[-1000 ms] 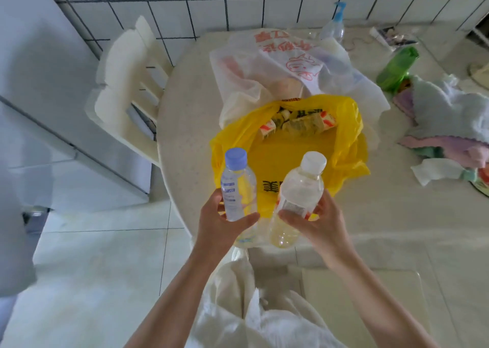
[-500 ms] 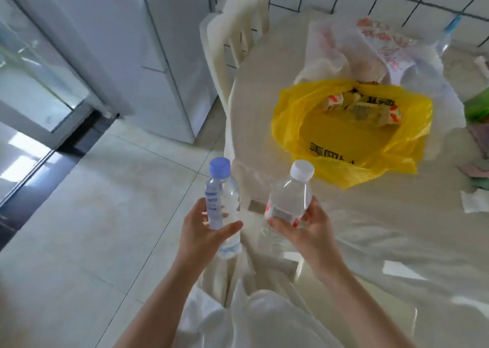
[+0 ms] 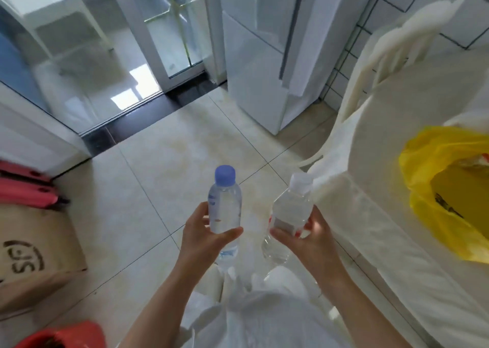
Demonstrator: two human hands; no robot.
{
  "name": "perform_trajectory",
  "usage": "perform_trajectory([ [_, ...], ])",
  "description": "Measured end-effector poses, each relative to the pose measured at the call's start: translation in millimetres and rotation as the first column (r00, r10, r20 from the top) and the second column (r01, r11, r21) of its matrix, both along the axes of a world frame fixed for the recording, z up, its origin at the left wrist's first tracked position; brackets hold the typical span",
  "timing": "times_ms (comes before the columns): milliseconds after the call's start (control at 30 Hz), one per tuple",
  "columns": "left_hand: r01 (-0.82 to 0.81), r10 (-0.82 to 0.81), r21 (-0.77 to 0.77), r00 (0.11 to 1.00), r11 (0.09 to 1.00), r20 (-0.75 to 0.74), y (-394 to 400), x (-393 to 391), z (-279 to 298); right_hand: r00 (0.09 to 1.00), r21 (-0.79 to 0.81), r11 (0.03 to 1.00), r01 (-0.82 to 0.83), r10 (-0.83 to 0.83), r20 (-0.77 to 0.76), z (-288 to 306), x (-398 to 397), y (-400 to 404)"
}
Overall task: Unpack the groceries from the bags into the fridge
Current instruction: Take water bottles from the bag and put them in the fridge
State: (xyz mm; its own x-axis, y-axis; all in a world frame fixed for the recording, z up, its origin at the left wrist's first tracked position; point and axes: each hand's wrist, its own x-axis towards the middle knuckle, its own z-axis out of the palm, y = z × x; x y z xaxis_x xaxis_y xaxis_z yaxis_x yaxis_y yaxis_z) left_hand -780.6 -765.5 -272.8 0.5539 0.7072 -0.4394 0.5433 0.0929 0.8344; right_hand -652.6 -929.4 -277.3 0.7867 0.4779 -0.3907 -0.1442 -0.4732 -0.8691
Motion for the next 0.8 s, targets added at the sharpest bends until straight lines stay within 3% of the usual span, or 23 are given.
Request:
perform_trajectory([
  [200, -0.096, 0.097, 0.028, 0.995, 0.995, -0.016, 98.0, -48.7, -4.2, 0.996, 0.003, 0.996, -0.092, 0.092, 0.011, 0.1, -27.5, 104.9],
  [433, -0.157, 0.158, 0.039, 0.987, 0.987, -0.027, 194.4, -75.7, -8.1, 0.997, 0.063, 0.995, -0.078, 0.079, -0.009, 4.0, -34.5, 209.9],
  [800, -0.191, 0.191, -0.002, 0.981, 0.982, 0.038, 311.8, -11.7, -5.7, 0.997, 0.062, 0.995, -0.077, 0.076, 0.018, 11.2, 21.7, 332.5],
])
